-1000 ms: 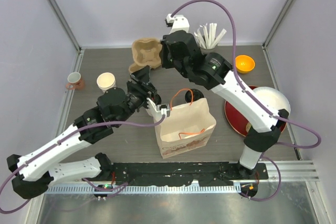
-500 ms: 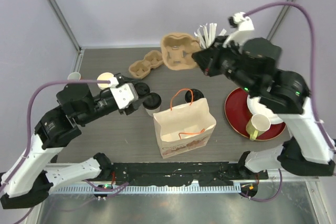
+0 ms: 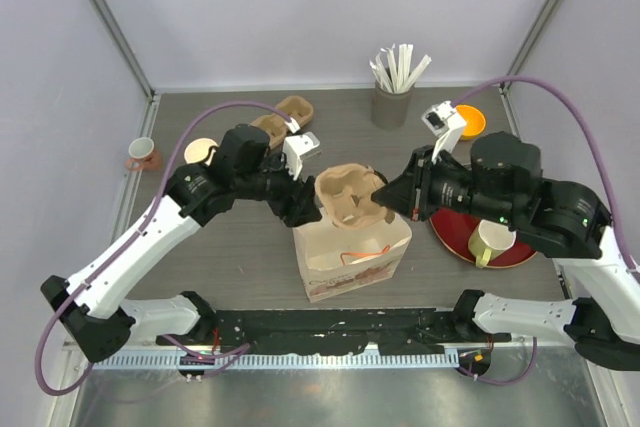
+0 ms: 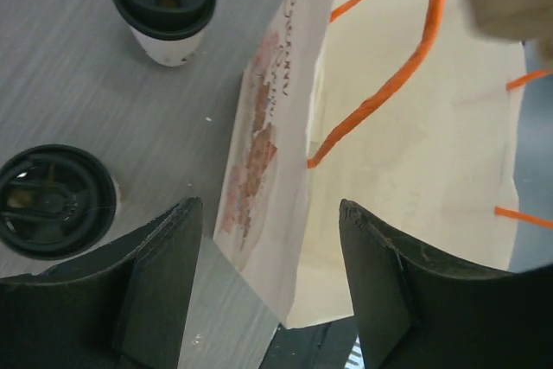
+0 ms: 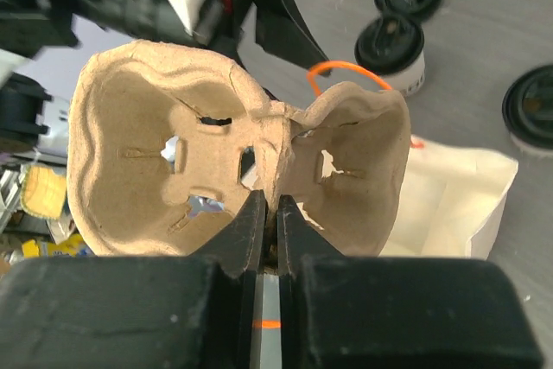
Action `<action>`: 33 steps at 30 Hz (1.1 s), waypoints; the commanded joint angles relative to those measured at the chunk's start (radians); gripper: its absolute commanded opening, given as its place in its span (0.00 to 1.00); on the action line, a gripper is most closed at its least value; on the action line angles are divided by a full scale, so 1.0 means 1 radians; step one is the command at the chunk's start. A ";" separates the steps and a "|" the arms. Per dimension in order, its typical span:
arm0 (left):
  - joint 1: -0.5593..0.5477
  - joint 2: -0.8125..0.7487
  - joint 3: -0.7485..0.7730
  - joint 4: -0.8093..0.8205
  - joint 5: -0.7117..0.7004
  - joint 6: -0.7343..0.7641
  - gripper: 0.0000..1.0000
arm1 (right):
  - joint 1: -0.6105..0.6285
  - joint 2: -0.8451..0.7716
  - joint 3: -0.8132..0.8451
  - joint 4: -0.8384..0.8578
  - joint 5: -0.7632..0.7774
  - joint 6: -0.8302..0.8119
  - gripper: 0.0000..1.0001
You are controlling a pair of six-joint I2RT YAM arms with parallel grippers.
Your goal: Pack the takeout coffee
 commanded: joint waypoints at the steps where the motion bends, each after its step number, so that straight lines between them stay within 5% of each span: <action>1: 0.001 -0.010 0.021 -0.011 0.146 -0.037 0.65 | 0.001 -0.053 -0.070 0.019 -0.071 0.059 0.01; 6: -0.001 0.016 -0.021 -0.020 0.150 -0.045 0.55 | -0.001 -0.044 -0.110 -0.028 -0.053 0.071 0.01; 12: -0.010 0.030 -0.022 -0.008 0.176 -0.030 0.31 | 0.001 -0.064 -0.133 -0.048 -0.013 0.083 0.01; 17: -0.018 0.026 -0.061 0.011 0.183 -0.059 0.00 | 0.001 -0.039 -0.156 -0.089 -0.008 0.089 0.01; 33: -0.019 0.013 -0.047 0.037 0.142 -0.097 0.00 | 0.013 0.034 -0.213 -0.201 0.098 0.103 0.01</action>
